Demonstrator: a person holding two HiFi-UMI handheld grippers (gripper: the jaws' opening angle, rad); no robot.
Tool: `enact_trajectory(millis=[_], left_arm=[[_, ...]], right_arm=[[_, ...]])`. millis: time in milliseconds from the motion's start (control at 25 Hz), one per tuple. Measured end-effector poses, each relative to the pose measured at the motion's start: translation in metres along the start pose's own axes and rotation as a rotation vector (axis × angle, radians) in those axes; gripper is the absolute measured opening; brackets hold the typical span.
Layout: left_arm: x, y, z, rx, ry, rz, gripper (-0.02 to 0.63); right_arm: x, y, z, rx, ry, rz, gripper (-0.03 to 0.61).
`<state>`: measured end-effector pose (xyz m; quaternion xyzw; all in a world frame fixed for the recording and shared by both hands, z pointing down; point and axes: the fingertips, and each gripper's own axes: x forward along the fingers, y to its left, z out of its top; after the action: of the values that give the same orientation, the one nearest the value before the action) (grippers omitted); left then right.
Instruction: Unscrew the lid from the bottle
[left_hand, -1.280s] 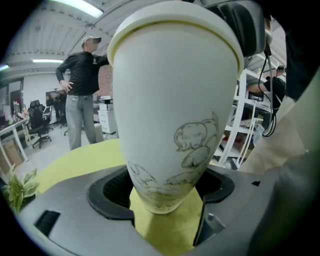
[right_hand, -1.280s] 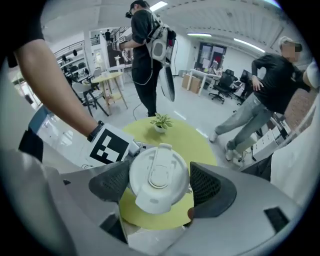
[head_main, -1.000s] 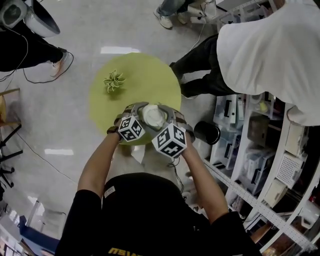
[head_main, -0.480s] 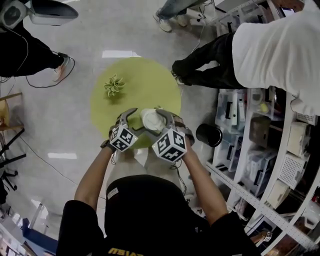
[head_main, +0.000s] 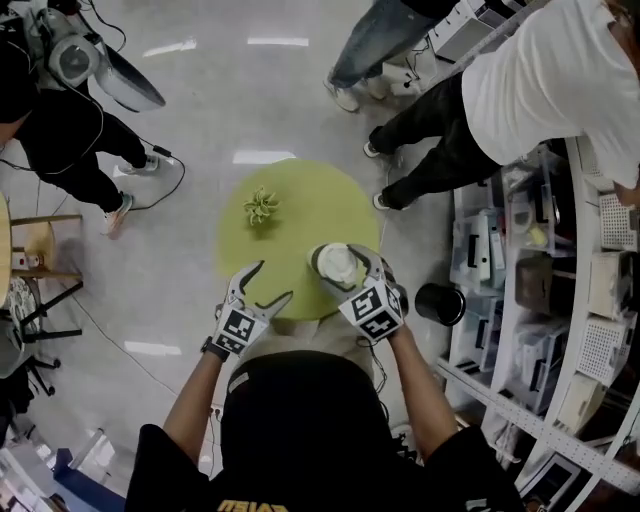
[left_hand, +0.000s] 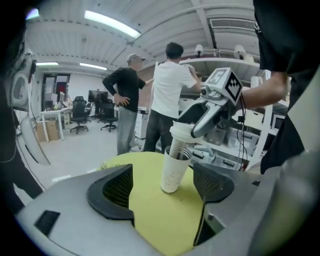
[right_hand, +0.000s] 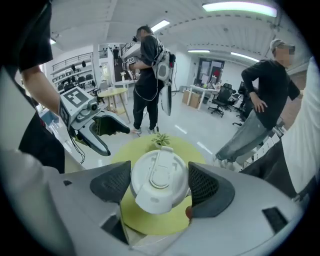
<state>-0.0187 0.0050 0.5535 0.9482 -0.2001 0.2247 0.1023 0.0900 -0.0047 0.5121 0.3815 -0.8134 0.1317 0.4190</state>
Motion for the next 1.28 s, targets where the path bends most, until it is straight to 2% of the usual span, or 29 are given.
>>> enact_trajectory(millis=[80,200,400,480,600,640,800,1040,1280], left_arm=[[-0.019,0.006,0.009,-0.025,-0.029,0.051,0.372],[-0.041,0.01,0.021,-0.046,-0.066,0.101,0.322],[-0.064,0.015,0.053,-0.009,-0.131,0.135,0.263],[-0.076,0.021,0.065,-0.024,-0.169,0.165,0.194],[-0.09,0.032,0.068,-0.054,-0.181,0.229,0.04],[-0.091,0.035,0.069,-0.05,-0.178,0.235,0.018],[-0.083,0.03,0.073,-0.001,-0.17,0.198,0.017],[-0.081,0.023,0.089,0.006,-0.204,0.187,0.017],[-0.089,0.029,0.108,0.001,-0.246,0.213,0.017]], right_arm=[[-0.01,-0.001,0.004,0.052,-0.036,-0.023,0.359],[-0.025,-0.003,0.01,0.196,-0.118,-0.037,0.359],[-0.051,-0.018,0.017,0.372,-0.251,-0.089,0.357],[-0.064,-0.022,0.016,0.414,-0.285,-0.118,0.357],[-0.081,-0.023,0.017,0.472,-0.337,-0.14,0.357],[-0.085,-0.024,0.017,0.497,-0.359,-0.148,0.357],[-0.095,-0.026,0.01,0.591,-0.422,-0.185,0.357],[-0.106,-0.034,0.01,0.609,-0.463,-0.224,0.357],[-0.124,-0.038,0.015,0.61,-0.515,-0.244,0.357]])
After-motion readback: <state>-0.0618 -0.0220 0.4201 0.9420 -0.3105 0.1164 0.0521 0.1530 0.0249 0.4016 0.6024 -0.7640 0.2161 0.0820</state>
